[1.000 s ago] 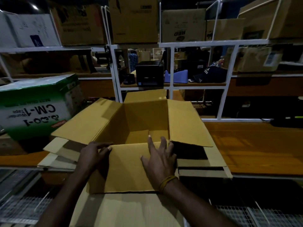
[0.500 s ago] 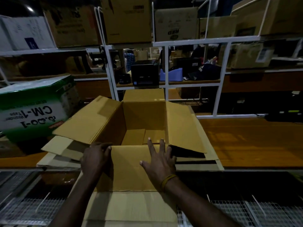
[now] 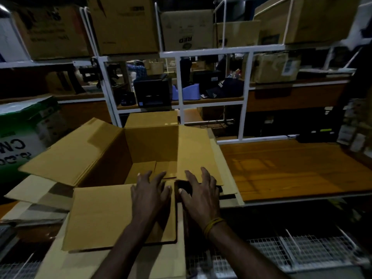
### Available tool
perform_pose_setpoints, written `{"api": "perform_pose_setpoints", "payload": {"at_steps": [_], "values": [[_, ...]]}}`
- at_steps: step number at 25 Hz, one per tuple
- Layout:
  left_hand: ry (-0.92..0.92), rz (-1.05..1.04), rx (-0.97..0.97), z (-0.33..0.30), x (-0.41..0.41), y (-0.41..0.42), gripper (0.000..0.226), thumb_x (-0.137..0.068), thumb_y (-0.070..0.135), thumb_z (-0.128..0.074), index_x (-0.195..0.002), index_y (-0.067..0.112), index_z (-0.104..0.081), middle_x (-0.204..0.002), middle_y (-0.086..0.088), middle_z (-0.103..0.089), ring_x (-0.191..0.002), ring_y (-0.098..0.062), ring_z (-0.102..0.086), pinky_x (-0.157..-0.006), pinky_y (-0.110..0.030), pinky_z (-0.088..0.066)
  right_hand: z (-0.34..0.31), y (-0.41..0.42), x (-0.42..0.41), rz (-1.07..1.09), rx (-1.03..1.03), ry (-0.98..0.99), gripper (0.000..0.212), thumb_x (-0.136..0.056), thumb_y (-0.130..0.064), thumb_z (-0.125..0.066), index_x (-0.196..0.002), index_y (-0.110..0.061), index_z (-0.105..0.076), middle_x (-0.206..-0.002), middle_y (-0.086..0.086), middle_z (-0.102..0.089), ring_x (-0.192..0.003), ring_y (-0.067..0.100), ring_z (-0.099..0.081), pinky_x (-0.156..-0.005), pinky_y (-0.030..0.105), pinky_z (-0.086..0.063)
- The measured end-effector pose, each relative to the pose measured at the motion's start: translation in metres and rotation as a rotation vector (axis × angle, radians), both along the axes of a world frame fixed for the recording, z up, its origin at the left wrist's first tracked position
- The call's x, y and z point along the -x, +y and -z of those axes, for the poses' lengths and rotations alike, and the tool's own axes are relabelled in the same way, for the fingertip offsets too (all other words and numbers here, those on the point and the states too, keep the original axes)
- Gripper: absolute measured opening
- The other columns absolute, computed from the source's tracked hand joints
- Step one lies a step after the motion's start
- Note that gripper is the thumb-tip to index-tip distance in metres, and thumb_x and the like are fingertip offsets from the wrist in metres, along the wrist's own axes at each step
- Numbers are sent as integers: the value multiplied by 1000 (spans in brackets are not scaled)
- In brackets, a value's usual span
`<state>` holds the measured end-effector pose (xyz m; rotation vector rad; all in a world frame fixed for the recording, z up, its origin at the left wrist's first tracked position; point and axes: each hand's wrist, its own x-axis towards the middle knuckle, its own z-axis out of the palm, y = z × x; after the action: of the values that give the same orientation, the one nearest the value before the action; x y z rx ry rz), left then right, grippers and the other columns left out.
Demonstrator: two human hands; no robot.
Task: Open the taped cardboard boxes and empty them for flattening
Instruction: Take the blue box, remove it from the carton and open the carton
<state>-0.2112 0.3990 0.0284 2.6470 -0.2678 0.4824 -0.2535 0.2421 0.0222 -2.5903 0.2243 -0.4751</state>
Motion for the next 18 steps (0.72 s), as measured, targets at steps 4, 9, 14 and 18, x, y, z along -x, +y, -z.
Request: {"api": "perform_pose_setpoints", "payload": {"at_steps": [4,9,14,18], "values": [[-33,126,-15,2,0,-75,52,-94,42,-59,-145,35,-46,-152,-8,-39,-148,-33,-20,-116,-55,-20,6,-75,11,44,9,-5,59,-97,-47,-52,-151,-42,-28,-163,2,-2,-147,29,-10,-113,48,-29],[-45,236,-28,5,11,-177,47,-92,37,-64,-138,28,-56,-146,-14,-46,-144,-37,-28,-113,-53,-29,10,-167,28,109,-2,-42,55,-96,-43,-55,-147,-42,-35,-163,1,-1,-149,28,-9,-112,46,-30],[17,382,15,12,25,-293,50,-91,34,-66,-139,29,-55,-147,-13,-43,-133,-32,-45,-100,-41,-46,19,-279,56,205,-27,-56,51,-98,-40,-54,-146,-38,-37,-163,5,-2,-148,31,-11,-111,49,-32],[61,532,31,23,50,-405,52,-94,36,-63,-144,31,-47,-155,-10,-34,-132,-31,-47,-94,-42,-50,29,-380,100,323,-57,-68,51,-99,-38,-53,-147,-37,-36,-163,5,-1,-147,32,-12,-110,52,-33]]}}
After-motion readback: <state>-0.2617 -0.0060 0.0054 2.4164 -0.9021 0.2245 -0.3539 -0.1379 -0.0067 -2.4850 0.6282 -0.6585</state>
